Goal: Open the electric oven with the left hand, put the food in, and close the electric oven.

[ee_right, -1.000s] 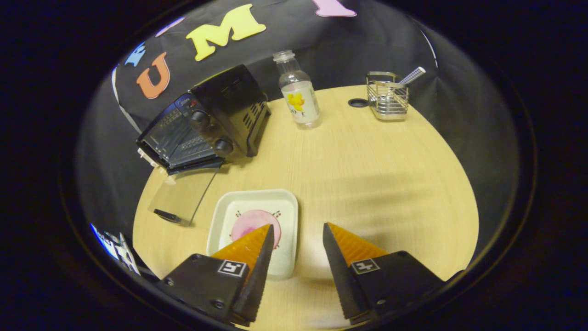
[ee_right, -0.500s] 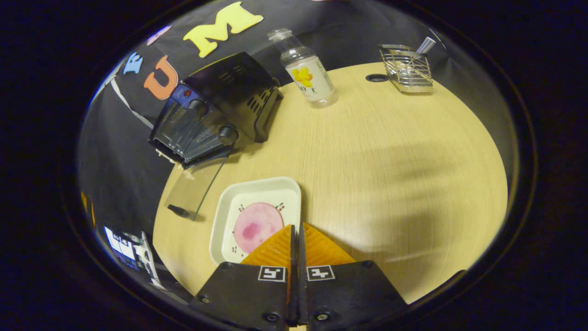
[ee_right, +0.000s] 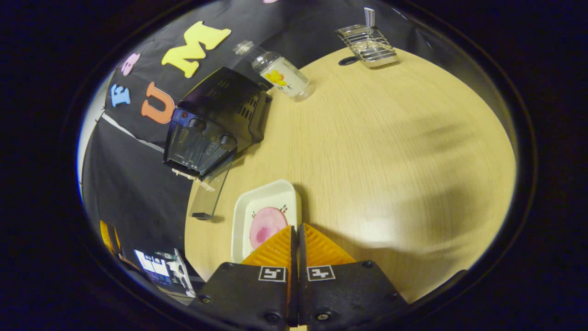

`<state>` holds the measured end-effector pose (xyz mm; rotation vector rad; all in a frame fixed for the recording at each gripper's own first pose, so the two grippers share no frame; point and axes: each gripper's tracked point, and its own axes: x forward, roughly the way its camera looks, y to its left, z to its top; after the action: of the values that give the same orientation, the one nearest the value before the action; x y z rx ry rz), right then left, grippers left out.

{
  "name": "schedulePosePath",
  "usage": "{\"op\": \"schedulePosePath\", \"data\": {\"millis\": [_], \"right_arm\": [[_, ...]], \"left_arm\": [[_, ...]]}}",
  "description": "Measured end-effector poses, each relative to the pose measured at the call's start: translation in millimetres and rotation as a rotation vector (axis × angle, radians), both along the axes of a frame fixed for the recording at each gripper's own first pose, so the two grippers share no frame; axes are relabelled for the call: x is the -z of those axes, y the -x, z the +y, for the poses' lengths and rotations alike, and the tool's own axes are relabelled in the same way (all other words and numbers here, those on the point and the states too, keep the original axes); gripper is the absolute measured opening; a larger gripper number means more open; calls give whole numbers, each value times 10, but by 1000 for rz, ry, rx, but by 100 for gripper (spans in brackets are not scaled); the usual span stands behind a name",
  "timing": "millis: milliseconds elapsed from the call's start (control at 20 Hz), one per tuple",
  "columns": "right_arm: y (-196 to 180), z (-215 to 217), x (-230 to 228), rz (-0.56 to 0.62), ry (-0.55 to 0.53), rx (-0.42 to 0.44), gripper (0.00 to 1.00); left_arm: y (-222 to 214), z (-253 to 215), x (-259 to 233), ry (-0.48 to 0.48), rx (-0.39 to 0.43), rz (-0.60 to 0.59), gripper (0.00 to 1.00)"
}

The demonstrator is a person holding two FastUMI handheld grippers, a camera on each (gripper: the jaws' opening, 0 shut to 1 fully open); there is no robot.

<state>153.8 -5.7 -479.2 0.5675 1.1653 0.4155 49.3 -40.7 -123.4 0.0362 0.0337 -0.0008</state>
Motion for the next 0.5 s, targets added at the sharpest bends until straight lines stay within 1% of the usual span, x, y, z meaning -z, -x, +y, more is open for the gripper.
{"op": "schedulePosePath", "data": {"millis": [100, 200, 350, 450, 500], "right_arm": [[36, -46, -123, -12, -8, 25, 1], [112, -28, -332, -21, -39, 54, 1], [235, 119, -709, -65, -66, 53, 1], [321, 305, -972, -101, -79, 31, 1], [365, 402, -1090, -117, -89, 22, 4]], "left_arm": [[20, 54, 43, 14, -1, 3, 96], [42, 110, 93, 33, 3, 10, 96], [91, 282, 168, 36, -7, 14, 96], [130, 397, 221, 38, -11, 18, 96], [144, 448, 229, 45, -10, 17, 96]]}}
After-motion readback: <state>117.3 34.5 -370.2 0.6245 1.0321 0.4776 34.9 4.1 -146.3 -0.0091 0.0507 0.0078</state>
